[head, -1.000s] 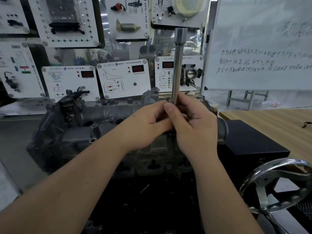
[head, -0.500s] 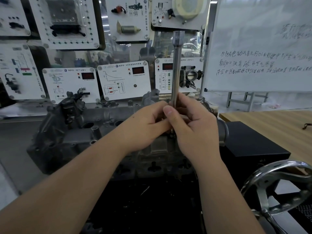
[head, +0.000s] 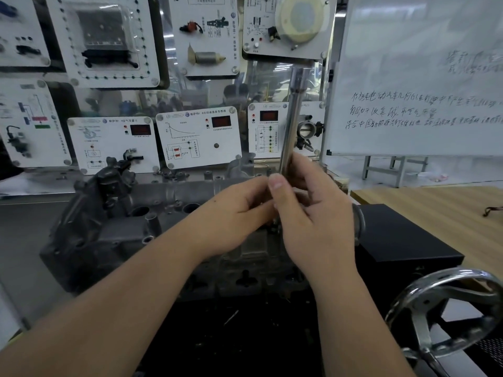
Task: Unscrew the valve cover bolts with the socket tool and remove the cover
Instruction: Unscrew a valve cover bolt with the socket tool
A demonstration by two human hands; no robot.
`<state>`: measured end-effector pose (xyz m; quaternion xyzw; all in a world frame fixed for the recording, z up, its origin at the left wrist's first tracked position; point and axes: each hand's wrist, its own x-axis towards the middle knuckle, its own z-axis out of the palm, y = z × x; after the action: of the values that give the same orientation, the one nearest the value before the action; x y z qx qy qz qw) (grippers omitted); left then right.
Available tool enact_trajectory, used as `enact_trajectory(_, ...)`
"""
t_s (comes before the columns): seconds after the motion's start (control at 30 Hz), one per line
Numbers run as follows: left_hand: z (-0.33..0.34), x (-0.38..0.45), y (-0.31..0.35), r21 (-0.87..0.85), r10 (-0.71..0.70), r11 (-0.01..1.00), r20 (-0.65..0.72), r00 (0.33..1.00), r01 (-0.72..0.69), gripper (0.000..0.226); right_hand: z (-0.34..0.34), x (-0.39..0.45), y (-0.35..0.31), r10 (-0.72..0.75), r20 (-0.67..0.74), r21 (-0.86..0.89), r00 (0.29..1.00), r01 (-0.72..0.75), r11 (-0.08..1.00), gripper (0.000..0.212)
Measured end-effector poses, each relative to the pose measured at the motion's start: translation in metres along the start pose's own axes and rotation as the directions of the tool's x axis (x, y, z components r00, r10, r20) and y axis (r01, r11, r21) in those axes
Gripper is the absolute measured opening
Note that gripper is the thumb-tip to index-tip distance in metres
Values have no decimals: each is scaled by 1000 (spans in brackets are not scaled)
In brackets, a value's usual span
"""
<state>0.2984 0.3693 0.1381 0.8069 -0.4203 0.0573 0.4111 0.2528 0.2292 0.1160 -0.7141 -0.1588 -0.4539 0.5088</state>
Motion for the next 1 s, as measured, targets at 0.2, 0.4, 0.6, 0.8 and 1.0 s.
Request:
enact_trajectory(0.2,2,-1,-5,18,-18,1000,-23,1000,18,23,11,2,0,34,-143,116,989,-18,993,41)
enact_trajectory(0.4,-1,-1,-1,-4,-57,998,-16,998,57,31,12,2,3,-12,-150,83,989,25,996,31)
enact_trajectory(0.6,-1,-1,1,-48,-38,998,8,999,38,23,12,6,-1,-47,-98,122,994,59,991,35)
enact_trajectory(0.8,-2,-2,-3,-11,-96,995,-35,995,95,31,16,8,-2,-50,-169,108,984,69,992,36)
enact_trajectory(1.0,-3,-3,3,59,-87,994,-54,995,91,27,7,5,-2,6,-75,316,997,18,949,35)
